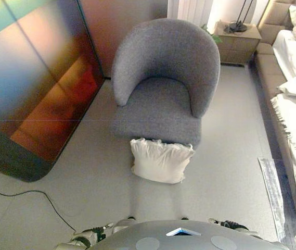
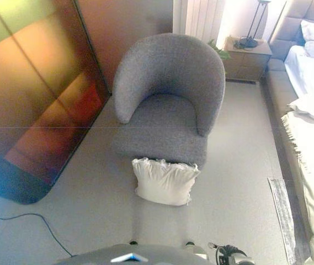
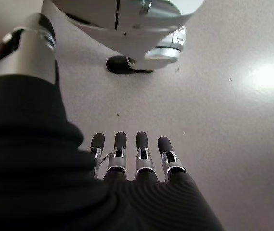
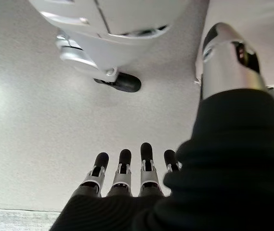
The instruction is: Pick up the cushion and take it to the sofa
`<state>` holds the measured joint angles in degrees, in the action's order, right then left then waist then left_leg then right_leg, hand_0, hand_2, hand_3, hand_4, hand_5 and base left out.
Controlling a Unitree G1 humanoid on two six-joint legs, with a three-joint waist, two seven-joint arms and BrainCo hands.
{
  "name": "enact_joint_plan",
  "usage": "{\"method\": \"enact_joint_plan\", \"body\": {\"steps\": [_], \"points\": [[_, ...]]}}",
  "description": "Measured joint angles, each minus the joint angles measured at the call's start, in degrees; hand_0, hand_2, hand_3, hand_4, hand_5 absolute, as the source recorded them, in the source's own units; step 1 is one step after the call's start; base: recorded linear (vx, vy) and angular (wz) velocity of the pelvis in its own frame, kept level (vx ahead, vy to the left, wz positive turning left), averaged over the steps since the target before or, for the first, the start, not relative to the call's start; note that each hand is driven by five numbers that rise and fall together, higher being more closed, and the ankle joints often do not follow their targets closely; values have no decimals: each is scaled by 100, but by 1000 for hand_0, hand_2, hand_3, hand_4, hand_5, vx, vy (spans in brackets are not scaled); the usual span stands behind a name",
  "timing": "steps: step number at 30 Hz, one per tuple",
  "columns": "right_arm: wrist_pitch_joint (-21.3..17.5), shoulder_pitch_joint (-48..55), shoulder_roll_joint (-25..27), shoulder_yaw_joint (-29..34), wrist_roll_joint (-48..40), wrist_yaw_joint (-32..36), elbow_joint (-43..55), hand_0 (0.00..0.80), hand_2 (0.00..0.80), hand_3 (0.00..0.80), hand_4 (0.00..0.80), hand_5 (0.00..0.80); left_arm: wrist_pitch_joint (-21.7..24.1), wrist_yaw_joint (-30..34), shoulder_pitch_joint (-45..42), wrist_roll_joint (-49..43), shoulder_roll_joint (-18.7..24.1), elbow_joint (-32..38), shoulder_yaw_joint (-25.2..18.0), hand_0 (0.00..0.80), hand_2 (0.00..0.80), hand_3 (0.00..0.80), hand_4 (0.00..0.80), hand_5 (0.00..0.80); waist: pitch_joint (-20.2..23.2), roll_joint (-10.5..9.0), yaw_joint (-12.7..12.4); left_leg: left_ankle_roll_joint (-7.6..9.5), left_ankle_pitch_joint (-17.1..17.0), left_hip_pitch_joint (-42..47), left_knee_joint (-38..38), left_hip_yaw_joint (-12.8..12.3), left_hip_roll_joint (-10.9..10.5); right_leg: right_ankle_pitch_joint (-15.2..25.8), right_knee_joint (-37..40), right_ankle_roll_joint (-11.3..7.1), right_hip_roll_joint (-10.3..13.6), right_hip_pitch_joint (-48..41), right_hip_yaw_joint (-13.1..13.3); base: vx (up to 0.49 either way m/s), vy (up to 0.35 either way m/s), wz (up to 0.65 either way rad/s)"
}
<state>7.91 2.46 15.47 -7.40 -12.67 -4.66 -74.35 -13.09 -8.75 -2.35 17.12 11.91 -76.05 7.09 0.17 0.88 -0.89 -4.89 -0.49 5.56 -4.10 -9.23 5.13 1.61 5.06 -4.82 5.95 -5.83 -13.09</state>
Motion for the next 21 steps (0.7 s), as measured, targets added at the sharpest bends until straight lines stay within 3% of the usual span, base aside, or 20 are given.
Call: {"method": "enact_joint_plan", "body": {"steps": [21], "points": [[-21, 11, -15, 0, 4, 35, -6, 0, 0, 0, 0, 0, -8, 23, -11, 190, 34, 9, -158, 0, 0, 0, 0, 0, -22, -7, 2, -4, -5, 85, -58, 2, -10, -3, 4, -7, 5, -54, -5, 1, -2, 0]]}}
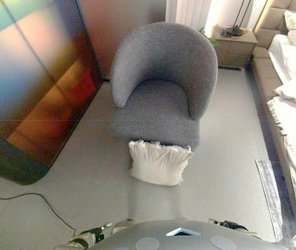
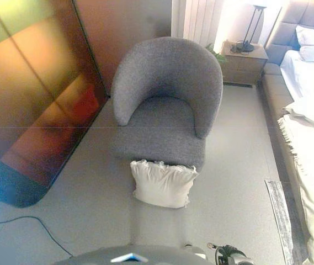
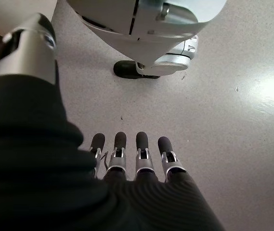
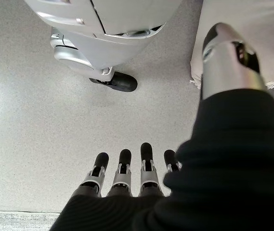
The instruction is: Pick up the cushion and take it to the sofa
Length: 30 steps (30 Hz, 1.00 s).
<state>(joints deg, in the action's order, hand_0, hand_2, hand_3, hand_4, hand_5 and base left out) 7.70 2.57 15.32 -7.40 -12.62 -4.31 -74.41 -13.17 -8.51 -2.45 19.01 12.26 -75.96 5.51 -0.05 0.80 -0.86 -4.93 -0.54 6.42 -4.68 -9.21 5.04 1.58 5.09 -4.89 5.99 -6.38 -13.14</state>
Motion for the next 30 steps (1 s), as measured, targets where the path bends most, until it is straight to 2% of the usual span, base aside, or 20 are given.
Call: {"method": "enact_joint_plan", "body": {"steps": [9, 11, 13, 14, 16, 17, 18, 21, 23, 24, 25, 26, 27, 28, 30], "points": [[4, -3, 0, 1, 0, 5, 0, 0, 0, 0, 0, 0, 2, -62, 11, -9, 1, 3, 0, 0, 0, 0, 0, 0, -52, -5, 4, 0, 0, 8, 26, 6, 18, -7, -2, 3, -24, -23, 22, 9, -80, 0], [14, -24, -1, 0, 19, 19, 1, 0, 0, 0, 0, 0, 4, -67, 49, -6, 2, -4, -2, 0, 0, 0, 0, 0, -121, -24, -2, -18, 21, -24, 174, 4, 74, -33, -12, 1, -36, -9, 23, -75, -171, 2], [43, -176, -21, 0, 21, 37, -15, 0, 0, 0, 0, 0, 25, -71, 147, 9, 24, -91, -11, 0, 0, 0, 0, 0, -333, -94, -21, -10, 121, -327, 807, 38, 125, -149, -229, 78, -23, 115, 51, -123, -198, 0], [57, -331, -72, 0, 19, 38, -43, 0, 0, 0, 0, 0, 67, -72, 259, 35, 67, -183, -39, 0, 0, 0, 0, 0, -495, -221, -34, -34, 109, -628, 1417, 88, 117, -243, -483, 160, 28, 230, 85, -97, -108, -20], [83, -530, -113, -17, 19, 39, -54, 0, 0, 0, 0, 0, 122, -58, 357, 52, 126, -311, -131, 0, 0, 0, 0, 0, -658, -376, -161, -304, -118, -1226, 2572, 238, 170, -374, -825, 316, 80, 468, 254, -24, 3, -38], [99, -553, -94, -18, 18, 34, -55, 0, 0, 0, 0, 0, 119, -53, 328, 59, 122, -329, -130, 0, 0, 0, 0, 0, -668, -395, -214, -350, -284, -1300, 2783, 320, 177, -366, -814, 388, 94, 445, 321, 67, 43, -28], [114, -560, -68, -24, 17, 32, -67, 0, 0, 0, 0, 0, 122, -47, 332, 112, 100, -312, -130, 0, 0, 0, 0, 0, -696, -441, -253, -360, -311, -1429, 2935, 354, 193, -345, -797, 461, 96, 439, 336, 141, 43, -25], [137, -562, 16, -40, 21, 29, -105, 0, 0, 0, 0, 0, 124, -43, 313, 210, 3, -315, -232, 0, 0, 0, 0, 0, -764, -303, -308, -379, -230, -1374, 2093, 161, 104, -323, -739, 550, 74, 523, 332, 248, 47, -18], [142, -519, 24, -39, 23, 31, -138, 0, 0, 0, 0, 0, 120, -39, 293, 208, -52, -326, -229, 0, 0, 0, 0, 0, -777, -204, -318, -384, -224, -1087, 1025, 7, -52, -321, -403, 541, -2, 458, 340, 340, 52, -2], [140, -516, 95, -35, 22, 29, -216, 0, 0, 0, 0, 0, 124, -36, 237, 208, -141, -334, -227, 0, 0, 0, 0, 0, -735, 112, -344, -372, -23, -918, 466, 51, 112, -358, -319, 527, -301, 351, 304, 364, 70, -9], [144, -546, 122, -3, 28, 9, -281, 0, 0, 0, 0, 0, 129, -20, 230, 208, -160, -279, -223, 0, 0, 0, 0, 0, -795, 411, -403, -302, -388, -749, 199, 40, 427, -422, -1176, 631, -552, 540, 247, 408, 91, -23], [135, -510, -56, -9, 35, 28, -291, 0, 0, 0, 0, 0, 152, -9, 236, 201, -18, -145, -216, 0, 0, 0, 0, 0, -871, 213, -455, -225, -519, -698, 362, 0, 396, -822, -1440, 581, -506, 559, 314, 426, 96, -37], [136, -482, -153, -19, 40, 29, -287, 0, 0, 0, 0, 0, 160, 7, 160, 206, 47, -124, -227, 0, 0, 0, 0, 0, -835, 122, -509, -362, -331, -834, 623, 11, 435, -852, -1383, 638, -513, 524, 454, 405, 90, -31], [129, -483, -150, -16, 47, 22, -273, 0, 0, 0, 0, 0, 135, 13, 139, 206, 21, -164, -227, 0, 0, 0, 0, 0, -805, 83, -500, -429, -284, -918, 713, -10, 437, -838, -1286, 656, -500, 447, 490, 416, 97, -19], [132, -464, -86, -16, 69, -17, -280, 0, 0, 0, 0, 0, 127, 18, 157, 212, -120, -202, -220, 0, 0, 0, 0, 0, -806, 47, -487, -449, -301, -1037, 588, 52, 435, -815, -1081, 664, -422, 263, 548, 452, 124, -9]]}}
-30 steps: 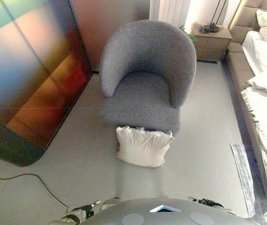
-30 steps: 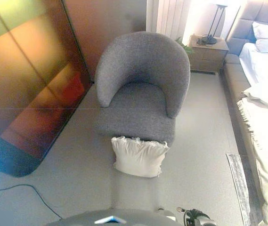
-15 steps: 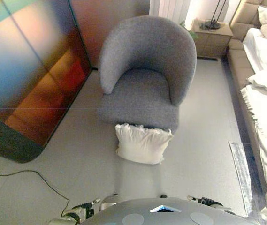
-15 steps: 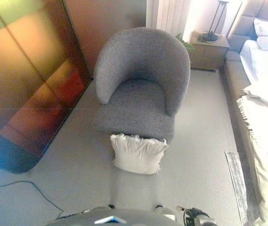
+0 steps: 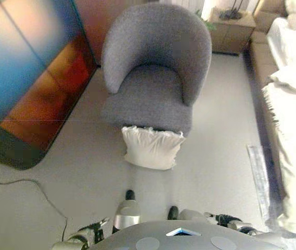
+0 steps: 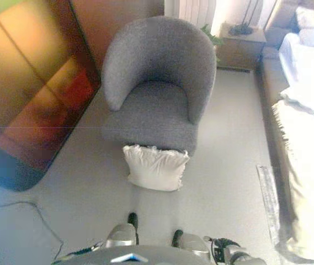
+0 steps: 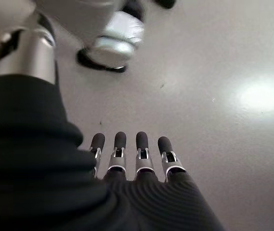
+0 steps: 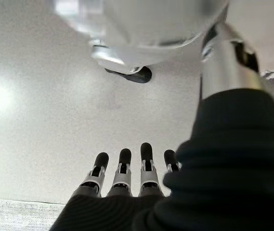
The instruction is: Pick up the cushion and take it to the sofa
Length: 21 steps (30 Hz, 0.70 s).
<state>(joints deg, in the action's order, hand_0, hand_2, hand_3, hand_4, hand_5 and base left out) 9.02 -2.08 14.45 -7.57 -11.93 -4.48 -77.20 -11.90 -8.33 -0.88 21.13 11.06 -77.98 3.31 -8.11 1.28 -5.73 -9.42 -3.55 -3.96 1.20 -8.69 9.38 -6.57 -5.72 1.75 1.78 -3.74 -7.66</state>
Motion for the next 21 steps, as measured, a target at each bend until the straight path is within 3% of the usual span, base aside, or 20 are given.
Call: {"method": "enact_joint_plan", "body": {"steps": [3, 6, 7, 8, 9, 10, 11, 12, 17, 19, 21], "points": [[32, 12, 44, 3, 1, -54, -24, 0, 0, 0, 0, 0, -8, 0, -11, 5, -75, -13, -1, 0, 0, 0, 0, 0, 2, 82, 0, 21, -20, -76, -260, 123, 141, -59, 155, -95, 133, -231, 238, 443, 174, -28], [35, 28, 46, -9, 2, -118, -37, 0, 0, 0, 0, 0, -15, 3, -11, 3, -77, -40, -2, 0, 0, 0, 0, 0, 73, 165, 4, 85, -80, -104, -11, 44, 157, -220, 193, -381, 359, -431, 399, 444, 167, -36], [35, 57, -1, -16, 1, -114, -71, 0, 0, 0, 0, 0, -11, 7, -14, -3, -38, -35, -6, 0, 0, 0, 0, 0, 124, 79, -27, 112, -87, -104, 163, -58, 12, -265, 211, -470, 522, -465, 447, 519, 175, -40], [34, 91, -81, -13, 2, -110, -74, 0, 0, 0, 0, 0, -12, 11, -69, -9, 39, -12, -4, 0, 0, 0, 0, 0, 156, 8, -83, 327, -175, -134, 238, -113, -91, -337, 56, -526, 639, -524, 414, 473, 165, -31], [28, 149, -219, 6, 2, -106, -74, 0, 0, 0, 0, 0, -18, 14, -62, -12, 182, 44, -7, 0, 0, 0, 0, 0, 196, -181, -44, 541, -162, -71, 277, -128, -234, -384, -155, -557, 716, -532, 378, 528, 195, -10], [26, 171, -360, 3, 2, -99, -125, 0, 0, 0, 0, 0, -17, 18, -61, -12, 339, 57, -7, 0, 0, 0, 0, 0, 271, -420, -32, 609, -76, -42, 279, -160, -397, -492, -275, -627, 858, -555, 215, 443, 171, 4], [26, 175, -418, 10, 3, -94, -184, 0, 0, 0, 0, 0, -17, 28, -12, -13, 439, 56, -10, 0, 0, 0, 0, 0, 318, -525, -35, 660, -4, -15, 303, -175, -516, -441, -293, -755, 944, -584, 168, 433, 182, 8], [24, 176, -415, 23, 5, -91, -201, 0, 0, 0, 0, 0, -19, 54, 47, -14, 448, 54, -8, 0, 0, 0, 0, 0, 329, -536, -11, 699, 62, 43, 294, -173, -586, -391, -385, -878, 1011, -595, 189, 384, 168, 13], [4, 79, -335, 26, -1, -76, -110, 0, 0, 0, 0, 0, -134, 46, 289, -22, 426, 51, 7, 0, 0, 0, 0, 0, 443, -423, 11, 885, 169, 267, 28, -188, -822, -222, -1783, -1134, 1278, 69, 232, 367, 153, 4], [11, 77, -263, 26, -9, -78, -1, 0, 0, 0, 0, 0, -156, 42, 309, -17, 432, 57, 27, 0, 0, 0, 0, 0, 479, -331, 44, 970, 168, 510, -233, -170, -802, 157, -2624, -1107, 1313, 486, 241, 262, 14, 2], [15, 80, -267, 13, -21, -76, 74, 0, 0, 0, 0, 0, -257, 44, 333, -19, 530, 62, 137, 0, 0, 0, 0, 0, 504, -285, 86, 1017, 135, 737, -485, -93, -765, -204, -2613, -1123, 1224, 681, 150, 240, -71, 13]]}}
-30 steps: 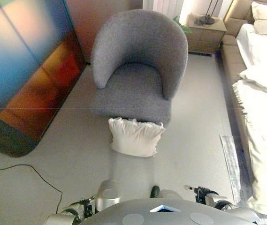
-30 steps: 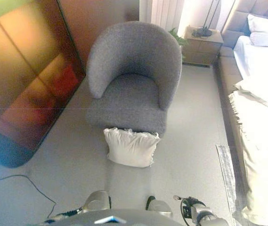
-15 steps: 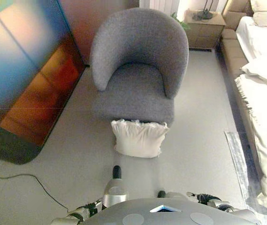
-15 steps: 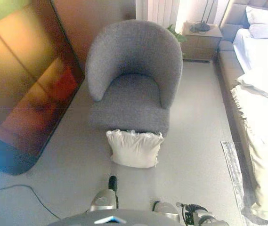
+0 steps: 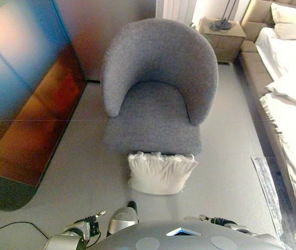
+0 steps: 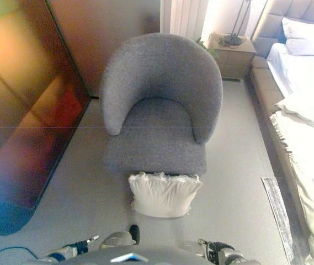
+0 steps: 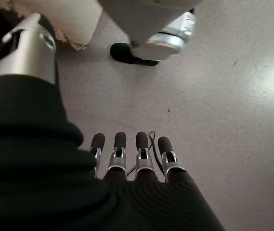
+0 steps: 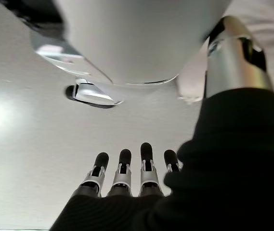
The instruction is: Pick up the cushion and take it to the sofa
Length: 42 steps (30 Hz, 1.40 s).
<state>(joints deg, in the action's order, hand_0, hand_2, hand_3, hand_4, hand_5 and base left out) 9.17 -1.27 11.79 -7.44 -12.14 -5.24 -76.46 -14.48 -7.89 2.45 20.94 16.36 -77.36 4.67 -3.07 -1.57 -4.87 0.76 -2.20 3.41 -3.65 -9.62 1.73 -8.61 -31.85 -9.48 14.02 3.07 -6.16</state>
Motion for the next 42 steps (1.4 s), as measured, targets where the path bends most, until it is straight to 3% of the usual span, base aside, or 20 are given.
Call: {"method": "enact_joint_plan", "body": {"steps": [3, 6, 8, 9, 11, 13, 17, 19, 24, 30, 35, 39, 42], "points": [[-3, -83, 26, -14, -6, 6, 174, 0, 0, 0, 0, 0, -62, -2, 20, -3, 59, 3, 89, 0, 0, 0, 0, 0, 12, -17, 167, -21, 6, 57, -137, 6, 80, -31, 1179, 96, -172, 394, -448, 144, -72, 11], [-4, -143, 18, -132, -6, 29, 375, 0, 0, 0, 0, 0, -89, -1, -6, 1, 14, -17, 138, 0, 0, 0, 0, 0, -23, -23, 258, -159, 61, 95, -135, -62, 123, 730, 2100, 86, -114, 791, -644, 15, -56, 4], [-7, -61, -34, -151, -8, 59, 382, 0, 0, 0, 0, 0, -78, -1, -46, 11, 78, -10, 133, 0, 0, 0, 0, 0, -6, -265, 254, -346, 157, 199, -133, 9, -11, 1398, 2419, 128, -11, 791, -629, 102, -69, 16], [-10, -42, 9, -145, 7, 69, 361, 0, 0, 0, 0, 0, -29, -28, -68, 16, 5, 8, 131, 0, 0, 0, 0, 0, -5, -233, 255, -395, 191, 283, -118, 76, 69, 1500, 2547, 378, -119, 653, -563, 139, -92, 21], [-18, 48, 130, -145, 22, 81, 341, 0, 0, 0, 0, 0, 17, -39, -138, 57, -202, 31, 117, 0, 0, 0, 0, 0, 58, 1, 236, -574, 309, 302, -37, 106, 349, 1520, 3038, 499, -432, 306, -690, 160, -111, 15], [-47, 67, 212, -140, 24, 116, 344, 0, 0, 0, 0, 0, 18, -41, -213, 54, -310, 55, 57, 0, 0, 0, 0, 0, 66, 151, 252, -716, 389, 301, 113, 103, 553, 1616, 3422, 566, -655, -7, -862, 162, -105, 18], [-219, 153, 407, -13, 123, 263, 302, 0, 0, 0, 0, 0, 53, -49, -300, 4, -370, 64, -21, 0, 0, 0, 0, 0, 101, 265, 223, -813, 439, 340, 185, 90, 697, 1647, 3689, 612, -801, -248, -981, 67, -92, 12], [-451, 146, 555, -3, 264, 353, 255, 0, 0, 0, 0, 0, 167, -78, -306, 4, -382, 70, -19, 0, 0, 0, 0, 0, 63, 304, 219, -857, 482, 288, 241, 90, 705, 1645, 3686, 606, -789, -233, -1006, -81, -57, 5], [-548, 115, 455, -276, 222, 193, 519, 0, 0, 0, 0, 0, 517, -229, -163, 140, -414, 236, 41, 0, 0, 0, 0, 0, -187, 388, 222, -796, 502, -266, 509, 118, 674, 1641, 3501, 632, -667, 227, -1031, -190, -26, 7], [-899, -570, 665, -586, -65, -291, 940, 0, 0, 0, 0, 0, 1222, -223, 553, 535, -431, 720, 540, 0, 0, 0, 0, 0, -961, 647, 254, -658, 452, -1681, 1218, 183, 563, 1545, 2658, 715, -357, 1554, -1143, -207, -30, 23], [-1259, -1615, 731, -667, -378, -642, 1541, 0, 0, 0, 0, 0, 1880, -460, 1295, 987, -206, 1382, 709, 0, 0, 0, 0, 0, -1754, 269, 275, -627, 428, -2820, 1781, 184, 473, 1445, 1807, 793, -178, 2882, -920, -143, -33, 0], [-1521, -2280, 713, -686, -559, -744, 1546, 0, 0, 0, 0, 0, 2351, -915, 2104, 1152, -158, 1419, 882, 0, 0, 0, 0, 0, -2280, 10, 336, -666, 525, -3628, 2433, 330, 493, 1343, 1312, 838, -178, 3606, -689, -71, -4, 11], [-1592, -2634, 824, -698, -671, -903, 1786, 0, 0, 0, 0, 0, 2683, -1235, 2459, 1183, -5, 1773, 1052, 0, 0, 0, 0, 0, -2489, -7, 430, -653, 680, -4292, 2989, 392, 516, 1262, 924, 830, -165, 4187, -522, -105, 43, 2]]}}
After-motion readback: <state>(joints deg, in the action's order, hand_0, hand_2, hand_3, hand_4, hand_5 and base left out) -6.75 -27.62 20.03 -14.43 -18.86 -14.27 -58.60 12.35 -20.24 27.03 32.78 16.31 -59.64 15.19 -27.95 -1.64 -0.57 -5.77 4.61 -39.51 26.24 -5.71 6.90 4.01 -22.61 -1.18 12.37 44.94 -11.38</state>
